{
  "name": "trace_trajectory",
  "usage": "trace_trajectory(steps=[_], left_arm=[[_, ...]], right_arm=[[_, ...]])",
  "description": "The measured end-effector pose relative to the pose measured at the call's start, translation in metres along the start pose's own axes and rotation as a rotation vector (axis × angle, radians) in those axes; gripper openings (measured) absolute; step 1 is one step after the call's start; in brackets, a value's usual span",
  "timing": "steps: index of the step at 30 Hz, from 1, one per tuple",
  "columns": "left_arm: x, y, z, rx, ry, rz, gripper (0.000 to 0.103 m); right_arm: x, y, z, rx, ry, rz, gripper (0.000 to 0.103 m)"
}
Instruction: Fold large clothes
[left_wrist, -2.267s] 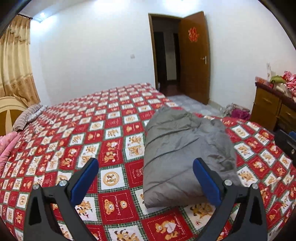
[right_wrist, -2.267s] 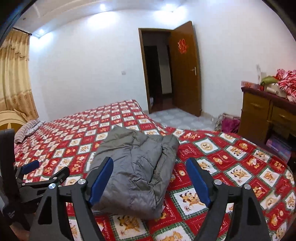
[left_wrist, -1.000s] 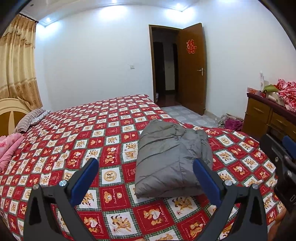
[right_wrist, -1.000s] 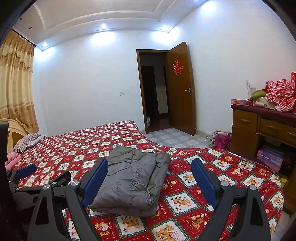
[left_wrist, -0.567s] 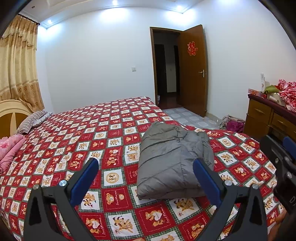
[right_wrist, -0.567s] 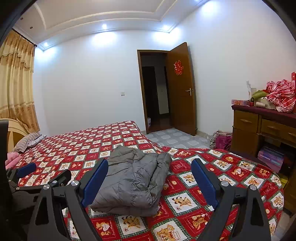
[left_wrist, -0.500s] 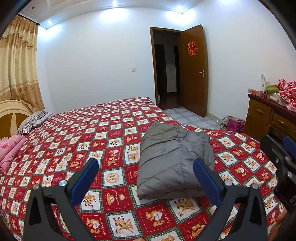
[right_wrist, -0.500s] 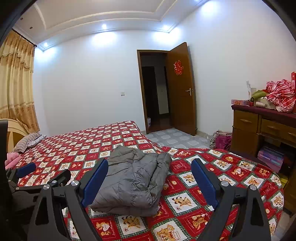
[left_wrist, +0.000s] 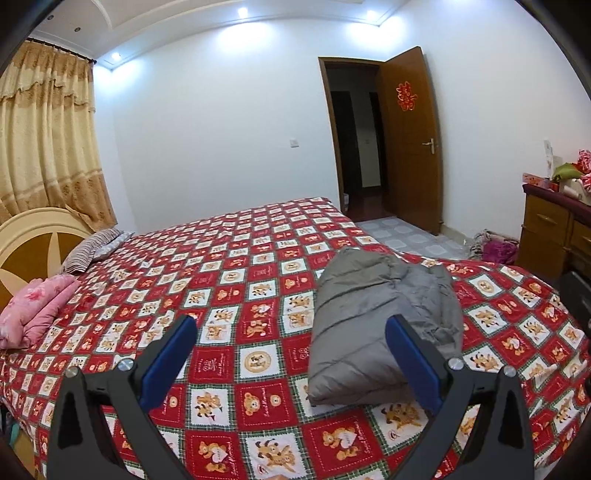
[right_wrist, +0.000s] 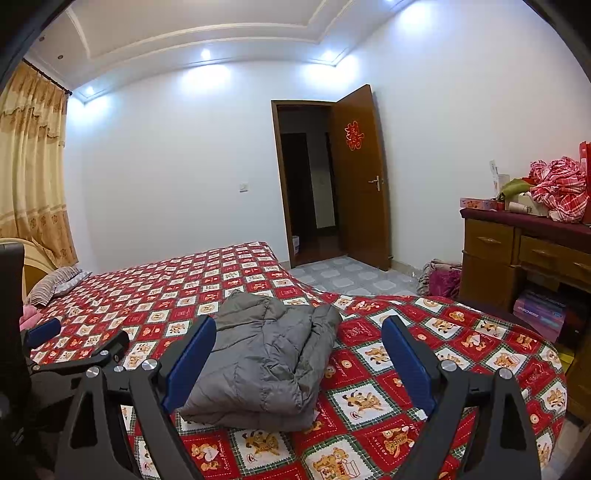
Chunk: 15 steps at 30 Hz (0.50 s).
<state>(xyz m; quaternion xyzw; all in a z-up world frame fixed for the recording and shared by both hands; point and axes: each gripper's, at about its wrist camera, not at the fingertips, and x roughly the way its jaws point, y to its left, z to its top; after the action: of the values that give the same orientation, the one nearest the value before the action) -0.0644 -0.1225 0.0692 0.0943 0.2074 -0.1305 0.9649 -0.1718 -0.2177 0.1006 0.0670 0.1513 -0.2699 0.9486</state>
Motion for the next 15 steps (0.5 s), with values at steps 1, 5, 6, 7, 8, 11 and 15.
trace_trajectory(steps=[1,5,6,7,8,11,15], left_arm=[[-0.0004,0.0007,0.0002,-0.002,-0.002,-0.003,0.103],[-0.0015,0.0008,0.0003,-0.007,0.000,-0.029,0.103],[-0.0011,0.0000,0.0001,-0.004,0.004,-0.034,0.103],[-0.0006,-0.0008,-0.0002,-0.001,0.009,-0.042,0.103],[-0.0003,-0.0010,-0.0004,0.000,0.012,-0.046,0.103],[0.0004,-0.0025,-0.0004,0.004,0.017,-0.048,0.103],[0.0013,-0.0035,-0.0003,-0.001,0.023,-0.049,0.103]], right_arm=[[0.0004,0.0004,-0.0002,0.001,0.001,-0.001,0.092],[0.0012,0.0019,-0.0019,0.003,0.006,-0.003,0.092],[0.0015,0.0021,-0.0021,0.003,0.007,-0.004,0.092],[0.0017,0.0023,-0.0023,0.003,0.009,-0.004,0.092],[0.0019,0.0026,-0.0025,0.004,0.010,-0.004,0.092],[0.0024,0.0027,-0.0031,0.004,0.010,-0.006,0.092],[0.0030,0.0023,-0.0030,0.005,0.011,-0.006,0.092]])
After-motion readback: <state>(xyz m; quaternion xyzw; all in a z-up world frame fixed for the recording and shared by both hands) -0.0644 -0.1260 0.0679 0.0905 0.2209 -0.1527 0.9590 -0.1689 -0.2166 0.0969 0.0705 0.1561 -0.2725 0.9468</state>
